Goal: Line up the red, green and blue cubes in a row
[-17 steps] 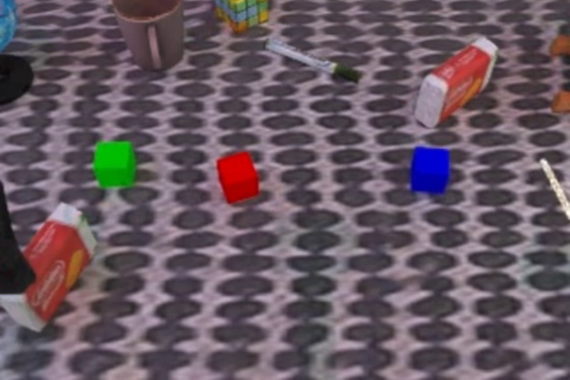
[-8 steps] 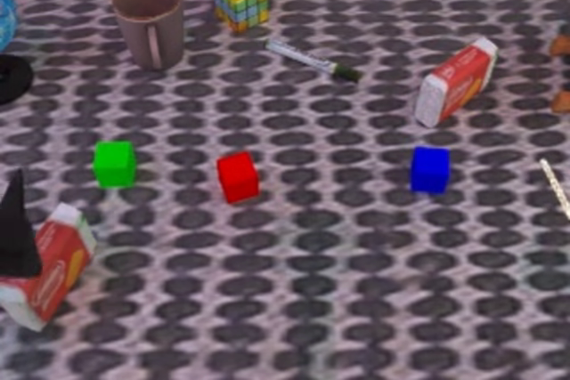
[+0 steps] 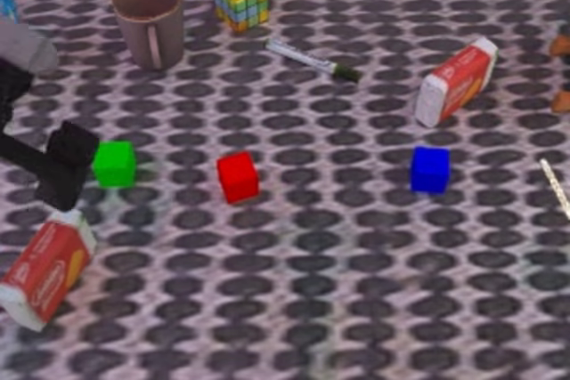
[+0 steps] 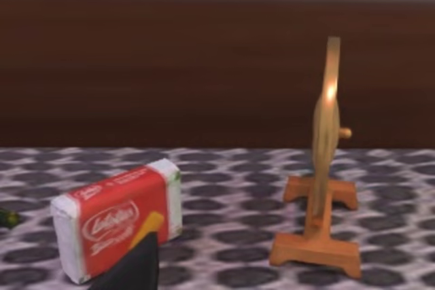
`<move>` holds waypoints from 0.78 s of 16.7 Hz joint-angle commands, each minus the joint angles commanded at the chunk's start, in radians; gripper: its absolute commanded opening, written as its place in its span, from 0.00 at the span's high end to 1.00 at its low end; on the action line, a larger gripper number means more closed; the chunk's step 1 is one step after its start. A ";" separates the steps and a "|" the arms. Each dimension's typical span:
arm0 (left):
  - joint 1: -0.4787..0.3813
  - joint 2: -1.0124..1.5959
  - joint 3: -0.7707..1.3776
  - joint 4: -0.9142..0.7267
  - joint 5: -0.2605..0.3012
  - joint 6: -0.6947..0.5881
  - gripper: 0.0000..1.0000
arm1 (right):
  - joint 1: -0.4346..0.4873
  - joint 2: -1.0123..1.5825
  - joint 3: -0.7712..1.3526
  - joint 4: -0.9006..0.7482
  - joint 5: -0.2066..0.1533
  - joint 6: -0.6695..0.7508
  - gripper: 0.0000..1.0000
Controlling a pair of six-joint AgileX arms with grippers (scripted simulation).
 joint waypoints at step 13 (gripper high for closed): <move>-0.247 1.194 1.038 -0.613 -0.018 0.375 0.00 | 0.000 0.000 0.000 0.000 0.000 0.000 0.00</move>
